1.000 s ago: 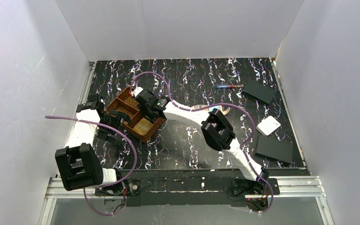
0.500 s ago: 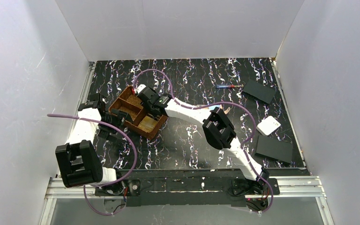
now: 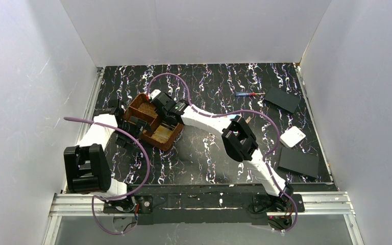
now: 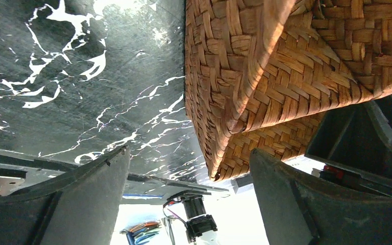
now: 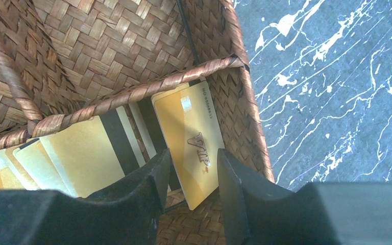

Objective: Put the credit cards into the card holder
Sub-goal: Pick up the credit card from the storage box.

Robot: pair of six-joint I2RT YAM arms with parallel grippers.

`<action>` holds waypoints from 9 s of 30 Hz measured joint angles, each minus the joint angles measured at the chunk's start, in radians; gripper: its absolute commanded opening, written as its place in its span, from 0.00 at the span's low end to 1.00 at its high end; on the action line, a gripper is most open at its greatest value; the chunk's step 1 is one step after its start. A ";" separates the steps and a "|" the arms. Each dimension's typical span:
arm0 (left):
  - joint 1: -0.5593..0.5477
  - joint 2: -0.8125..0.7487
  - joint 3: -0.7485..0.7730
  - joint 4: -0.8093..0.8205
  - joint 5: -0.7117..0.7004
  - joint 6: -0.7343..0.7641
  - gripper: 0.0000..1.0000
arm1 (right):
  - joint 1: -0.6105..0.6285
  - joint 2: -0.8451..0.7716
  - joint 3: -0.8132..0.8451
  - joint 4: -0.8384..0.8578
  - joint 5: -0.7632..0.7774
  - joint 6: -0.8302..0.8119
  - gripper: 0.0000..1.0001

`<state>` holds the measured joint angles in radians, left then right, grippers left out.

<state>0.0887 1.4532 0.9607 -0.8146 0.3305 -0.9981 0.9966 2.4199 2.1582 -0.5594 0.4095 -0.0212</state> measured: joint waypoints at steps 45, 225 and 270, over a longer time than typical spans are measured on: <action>-0.014 0.046 0.022 -0.006 -0.097 0.072 0.66 | -0.071 -0.029 -0.029 0.025 -0.396 -0.004 0.98; -0.032 0.077 0.014 0.020 -0.075 0.109 0.17 | 0.048 0.045 0.111 -0.105 0.055 -0.046 0.22; -0.006 -0.229 0.297 -0.105 0.274 0.246 0.66 | -0.241 -0.331 -0.588 0.711 -0.946 1.099 0.02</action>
<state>0.0822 1.2243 1.2579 -0.9192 0.6044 -0.7525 0.7559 2.0892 1.5703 0.1513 -0.5362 1.0782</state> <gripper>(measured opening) 0.670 0.039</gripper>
